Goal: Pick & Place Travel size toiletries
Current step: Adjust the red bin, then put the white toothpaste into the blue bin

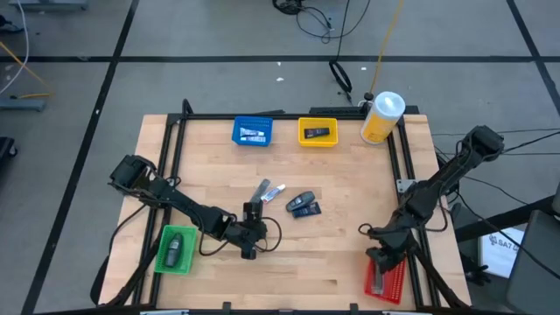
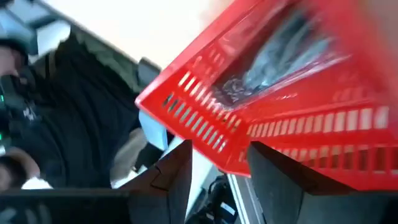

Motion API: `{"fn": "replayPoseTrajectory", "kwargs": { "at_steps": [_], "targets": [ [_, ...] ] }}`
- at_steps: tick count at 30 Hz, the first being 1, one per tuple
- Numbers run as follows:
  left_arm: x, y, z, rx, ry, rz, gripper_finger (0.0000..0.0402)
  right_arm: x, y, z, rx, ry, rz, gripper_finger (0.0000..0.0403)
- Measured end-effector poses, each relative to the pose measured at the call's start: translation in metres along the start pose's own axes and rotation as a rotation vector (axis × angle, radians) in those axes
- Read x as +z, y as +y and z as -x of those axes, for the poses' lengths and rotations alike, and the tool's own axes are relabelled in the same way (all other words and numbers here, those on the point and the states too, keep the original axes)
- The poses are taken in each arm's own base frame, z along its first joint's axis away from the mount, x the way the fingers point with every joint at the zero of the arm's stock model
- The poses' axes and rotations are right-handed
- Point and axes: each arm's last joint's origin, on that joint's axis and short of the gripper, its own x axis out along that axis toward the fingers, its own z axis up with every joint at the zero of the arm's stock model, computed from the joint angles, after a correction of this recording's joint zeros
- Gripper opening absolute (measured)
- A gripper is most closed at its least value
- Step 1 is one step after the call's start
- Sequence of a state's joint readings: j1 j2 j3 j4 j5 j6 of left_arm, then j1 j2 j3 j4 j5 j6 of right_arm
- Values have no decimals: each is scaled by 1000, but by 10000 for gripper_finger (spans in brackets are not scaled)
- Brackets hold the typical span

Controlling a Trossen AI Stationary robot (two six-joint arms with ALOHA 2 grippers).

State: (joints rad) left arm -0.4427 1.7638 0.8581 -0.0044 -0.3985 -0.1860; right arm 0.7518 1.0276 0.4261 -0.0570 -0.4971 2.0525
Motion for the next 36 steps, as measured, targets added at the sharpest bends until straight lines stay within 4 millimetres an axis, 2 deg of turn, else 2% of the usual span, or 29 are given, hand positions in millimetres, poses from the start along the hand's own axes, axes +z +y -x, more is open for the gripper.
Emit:
{"fn": "replayPoseTrajectory", "kwargs": {
  "at_steps": [3,7,18,26,31,36],
  "targets": [
    [0,0,0,0,0,0,10,3,-5,7,-26,-32,-28,146],
    [0,0,0,0,-1,1,10,8,-12,10,-87,-76,-1,121],
    [3,2,-1,6,-19,15,10,14,-19,13,-143,-196,183,8],
    [4,2,-1,4,-30,18,10,15,-16,21,-94,-244,261,2],
    [4,2,-1,3,-30,1,10,9,-5,27,33,-279,315,1],
    [2,-2,9,48,-22,-54,10,2,21,32,333,-430,469,2]
  ]
}}
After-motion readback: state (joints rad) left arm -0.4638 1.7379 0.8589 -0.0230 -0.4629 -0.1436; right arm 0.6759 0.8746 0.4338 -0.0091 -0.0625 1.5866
